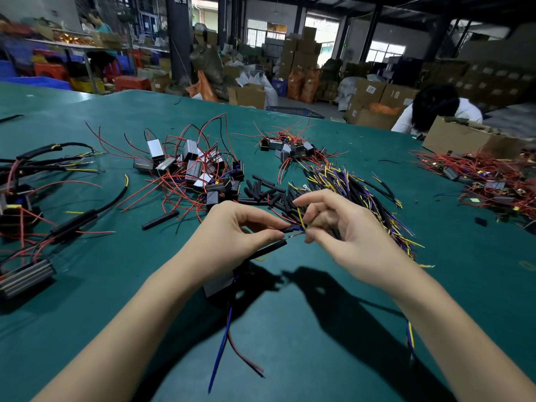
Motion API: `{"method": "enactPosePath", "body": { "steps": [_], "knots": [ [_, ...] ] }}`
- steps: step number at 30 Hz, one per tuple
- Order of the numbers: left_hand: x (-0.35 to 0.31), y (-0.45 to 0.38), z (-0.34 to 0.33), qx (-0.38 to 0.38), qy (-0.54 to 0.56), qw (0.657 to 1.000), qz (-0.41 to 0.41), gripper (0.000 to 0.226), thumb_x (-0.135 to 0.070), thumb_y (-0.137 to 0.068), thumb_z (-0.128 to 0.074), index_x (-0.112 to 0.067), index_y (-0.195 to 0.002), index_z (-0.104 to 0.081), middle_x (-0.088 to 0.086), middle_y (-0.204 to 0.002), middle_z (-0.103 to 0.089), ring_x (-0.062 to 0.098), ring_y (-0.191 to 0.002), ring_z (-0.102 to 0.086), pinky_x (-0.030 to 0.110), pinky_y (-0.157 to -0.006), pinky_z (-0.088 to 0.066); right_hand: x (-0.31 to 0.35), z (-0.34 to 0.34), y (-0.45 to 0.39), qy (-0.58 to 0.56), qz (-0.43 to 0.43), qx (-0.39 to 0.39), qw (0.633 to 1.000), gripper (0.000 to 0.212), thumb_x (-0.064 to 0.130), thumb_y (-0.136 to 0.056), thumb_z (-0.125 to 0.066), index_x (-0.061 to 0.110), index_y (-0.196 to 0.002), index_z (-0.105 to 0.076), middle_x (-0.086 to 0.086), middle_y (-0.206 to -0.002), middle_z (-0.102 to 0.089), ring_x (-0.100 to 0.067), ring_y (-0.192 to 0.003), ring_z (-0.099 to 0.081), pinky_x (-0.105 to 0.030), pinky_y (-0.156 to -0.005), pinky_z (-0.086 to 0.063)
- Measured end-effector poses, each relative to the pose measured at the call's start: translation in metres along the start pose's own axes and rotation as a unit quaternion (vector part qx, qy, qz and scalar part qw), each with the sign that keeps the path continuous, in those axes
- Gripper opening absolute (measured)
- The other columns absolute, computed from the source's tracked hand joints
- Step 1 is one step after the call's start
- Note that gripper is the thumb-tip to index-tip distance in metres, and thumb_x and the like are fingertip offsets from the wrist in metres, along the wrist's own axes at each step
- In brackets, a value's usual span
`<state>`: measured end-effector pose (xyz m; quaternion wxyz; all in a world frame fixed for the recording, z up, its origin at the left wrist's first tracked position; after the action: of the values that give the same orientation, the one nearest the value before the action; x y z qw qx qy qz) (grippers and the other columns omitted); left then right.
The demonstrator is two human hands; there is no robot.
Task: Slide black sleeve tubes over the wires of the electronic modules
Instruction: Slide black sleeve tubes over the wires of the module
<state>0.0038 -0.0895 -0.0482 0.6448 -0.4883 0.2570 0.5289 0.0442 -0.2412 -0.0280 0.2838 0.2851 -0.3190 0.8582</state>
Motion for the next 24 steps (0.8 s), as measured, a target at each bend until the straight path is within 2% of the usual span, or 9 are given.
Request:
{"method": "enactPosePath", "body": {
  "steps": [2,4,8,10,13,15,18,22,24],
  "knots": [
    [-0.004,0.001,-0.002,-0.004,-0.007,1.000,-0.022,0.017,-0.008,-0.078,-0.075,-0.024,-0.083,-0.077,-0.019,-0.067,-0.069,-0.005,-0.062,-0.059,0.010,-0.061,-0.042,0.006,-0.001,0.000,0.044,0.026,0.011,0.999,0.042,-0.012,-0.083,-0.055,0.016,-0.114,-0.057,-0.003,-0.089,-0.055,-0.012,-0.071,-0.062,-0.021,-0.076,-0.046],
    [-0.007,0.002,-0.004,-0.009,-0.022,0.999,-0.045,0.015,-0.007,-0.078,-0.075,-0.020,-0.085,-0.078,-0.019,-0.068,-0.067,-0.007,-0.062,-0.058,0.008,-0.061,-0.041,0.012,-0.004,0.001,0.076,0.044,0.019,0.996,0.042,-0.013,-0.082,-0.055,0.015,-0.114,-0.057,-0.003,-0.089,-0.055,-0.012,-0.071,-0.061,-0.017,-0.074,-0.044],
    [-0.009,0.003,-0.006,-0.009,-0.027,0.998,-0.058,0.015,-0.007,-0.081,-0.072,-0.020,-0.086,-0.077,-0.012,-0.073,-0.067,-0.001,-0.066,-0.060,0.017,-0.064,-0.050,0.014,-0.003,0.000,0.055,0.035,0.012,0.998,0.042,-0.010,-0.084,-0.056,0.016,-0.117,-0.055,-0.002,-0.090,-0.056,-0.011,-0.072,-0.061,-0.015,-0.072,-0.043],
    [-0.007,0.003,-0.007,-0.012,-0.013,0.999,-0.044,0.016,-0.008,-0.083,-0.070,-0.022,-0.083,-0.076,-0.012,-0.073,-0.070,-0.001,-0.067,-0.061,0.018,-0.065,-0.050,0.010,0.000,0.001,0.055,0.010,0.018,0.998,0.044,0.000,-0.085,-0.062,0.023,-0.121,-0.052,0.001,-0.096,-0.058,-0.010,-0.073,-0.061,-0.012,-0.069,-0.041],
    [-0.002,0.003,-0.007,-0.014,0.025,1.000,-0.004,0.017,-0.008,-0.085,-0.068,-0.023,-0.080,-0.075,-0.003,-0.074,-0.072,0.005,-0.068,-0.061,0.027,-0.065,-0.051,-0.003,0.005,0.004,0.089,-0.046,0.055,0.993,0.049,0.012,-0.083,-0.068,0.031,-0.123,-0.047,0.008,-0.100,-0.063,-0.012,-0.075,-0.059,-0.014,-0.065,-0.041],
    [0.000,0.003,-0.006,-0.018,0.063,0.998,0.017,0.015,-0.007,-0.084,-0.068,-0.021,-0.081,-0.074,0.004,-0.076,-0.073,0.007,-0.068,-0.060,0.026,-0.066,-0.051,-0.008,0.010,0.005,0.085,-0.069,0.041,0.993,0.038,0.011,-0.083,-0.069,0.025,-0.115,-0.053,0.007,-0.088,-0.067,-0.015,-0.071,-0.060,-0.016,-0.063,-0.042],
    [0.001,0.002,-0.001,-0.028,0.107,0.993,0.036,0.013,-0.006,-0.079,-0.072,-0.018,-0.080,-0.070,0.001,-0.075,-0.073,0.008,-0.070,-0.063,0.024,-0.072,-0.052,-0.003,0.019,0.004,0.075,-0.049,-0.013,0.996,0.013,0.007,-0.083,-0.069,0.019,-0.086,-0.066,0.005,-0.068,-0.066,-0.005,-0.059,-0.055,-0.014,-0.060,-0.041],
    [-0.004,0.002,0.001,-0.033,0.059,0.997,0.023,0.014,-0.008,-0.077,-0.075,-0.021,-0.071,-0.072,-0.002,-0.070,-0.073,0.004,-0.063,-0.063,0.021,-0.067,-0.052,0.004,0.019,0.004,0.113,-0.032,-0.031,0.993,0.013,0.010,-0.082,-0.070,0.020,-0.076,-0.068,0.012,-0.061,-0.063,-0.001,-0.057,-0.055,-0.010,-0.060,-0.040],
    [-0.005,0.002,0.001,-0.037,0.033,0.999,0.014,0.014,-0.008,-0.077,-0.075,-0.020,-0.070,-0.074,-0.002,-0.067,-0.072,0.002,-0.058,-0.060,0.015,-0.060,-0.049,0.005,0.017,0.004,0.148,-0.025,-0.031,0.988,0.012,0.015,-0.083,-0.069,0.024,-0.076,-0.067,0.016,-0.063,-0.062,-0.003,-0.062,-0.058,-0.022,-0.065,-0.046]
  ]
}}
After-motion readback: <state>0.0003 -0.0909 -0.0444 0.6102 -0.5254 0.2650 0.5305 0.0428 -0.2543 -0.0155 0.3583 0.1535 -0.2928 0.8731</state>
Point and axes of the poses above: each hand's wrist, its own y-axis away from the middle knuckle, its own z-axis out of the back of the hand, x = y × z, the point moved 6 cm from there along -y, towards the middle knuckle
